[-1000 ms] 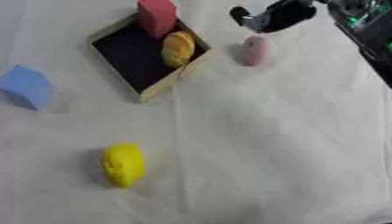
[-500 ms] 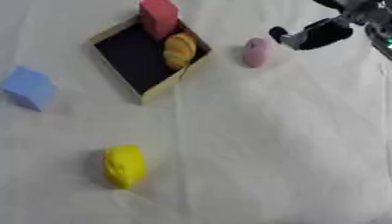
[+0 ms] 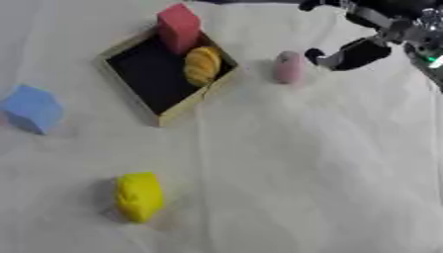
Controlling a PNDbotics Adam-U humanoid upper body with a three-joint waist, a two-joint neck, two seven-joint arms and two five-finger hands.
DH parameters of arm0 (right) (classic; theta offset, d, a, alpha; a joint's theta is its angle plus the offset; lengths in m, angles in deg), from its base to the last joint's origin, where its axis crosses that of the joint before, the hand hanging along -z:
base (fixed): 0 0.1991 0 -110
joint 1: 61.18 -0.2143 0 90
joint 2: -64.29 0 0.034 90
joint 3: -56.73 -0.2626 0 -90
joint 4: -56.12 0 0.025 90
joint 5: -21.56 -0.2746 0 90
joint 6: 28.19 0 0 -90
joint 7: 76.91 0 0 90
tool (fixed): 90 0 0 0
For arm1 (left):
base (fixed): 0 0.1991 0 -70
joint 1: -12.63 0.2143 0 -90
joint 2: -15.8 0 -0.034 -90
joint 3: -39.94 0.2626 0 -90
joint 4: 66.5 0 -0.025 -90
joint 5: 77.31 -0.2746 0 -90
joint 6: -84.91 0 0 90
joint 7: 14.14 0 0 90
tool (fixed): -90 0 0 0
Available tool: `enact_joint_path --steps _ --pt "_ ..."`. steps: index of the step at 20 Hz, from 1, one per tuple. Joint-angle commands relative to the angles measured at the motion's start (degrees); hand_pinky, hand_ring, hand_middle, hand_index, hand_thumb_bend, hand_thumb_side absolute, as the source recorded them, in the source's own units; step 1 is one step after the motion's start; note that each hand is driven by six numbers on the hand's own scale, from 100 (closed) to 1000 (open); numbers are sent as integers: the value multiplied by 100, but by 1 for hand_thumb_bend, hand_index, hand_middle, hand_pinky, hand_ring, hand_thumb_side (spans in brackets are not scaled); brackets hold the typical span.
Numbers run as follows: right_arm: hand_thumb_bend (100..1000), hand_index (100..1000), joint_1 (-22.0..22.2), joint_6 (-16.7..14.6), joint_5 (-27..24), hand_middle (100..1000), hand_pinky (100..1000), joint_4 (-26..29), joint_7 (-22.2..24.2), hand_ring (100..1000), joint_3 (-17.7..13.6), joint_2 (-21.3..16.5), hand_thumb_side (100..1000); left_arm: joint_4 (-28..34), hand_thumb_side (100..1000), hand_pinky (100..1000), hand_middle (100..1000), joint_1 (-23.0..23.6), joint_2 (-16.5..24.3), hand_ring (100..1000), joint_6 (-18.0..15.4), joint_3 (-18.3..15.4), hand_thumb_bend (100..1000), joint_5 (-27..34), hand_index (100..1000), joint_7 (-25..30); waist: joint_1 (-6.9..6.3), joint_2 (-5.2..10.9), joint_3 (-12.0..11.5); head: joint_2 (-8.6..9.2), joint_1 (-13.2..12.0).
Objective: Pick up objects on the table and place them in the box.
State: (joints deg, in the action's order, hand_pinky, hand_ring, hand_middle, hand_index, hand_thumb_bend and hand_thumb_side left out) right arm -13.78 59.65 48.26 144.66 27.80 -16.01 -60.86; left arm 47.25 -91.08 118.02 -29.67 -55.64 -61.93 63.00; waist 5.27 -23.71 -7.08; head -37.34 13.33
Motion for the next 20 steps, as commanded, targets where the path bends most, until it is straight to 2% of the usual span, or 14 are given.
enact_joint_path --steps 1,10,20 --pt "301 893 -162 -55 202 804 878 -250 6 885 -34 -18 268 84 597 683 608 -62 81 673 -15 -61 100 -6 755 0 -109 24 -5 76 26" --pt "312 895 -222 -243 520 812 879 -735 47 891 9 191 297 84 599 682 608 -92 74 674 -7 -49 100 -13 754 15 -80 -87 -49 67 13" --pt "293 882 -212 -350 667 796 878 -953 142 890 70 316 326 84 601 682 609 -116 51 676 11 -38 100 -21 754 31 -74 -200 -68 58 -10"
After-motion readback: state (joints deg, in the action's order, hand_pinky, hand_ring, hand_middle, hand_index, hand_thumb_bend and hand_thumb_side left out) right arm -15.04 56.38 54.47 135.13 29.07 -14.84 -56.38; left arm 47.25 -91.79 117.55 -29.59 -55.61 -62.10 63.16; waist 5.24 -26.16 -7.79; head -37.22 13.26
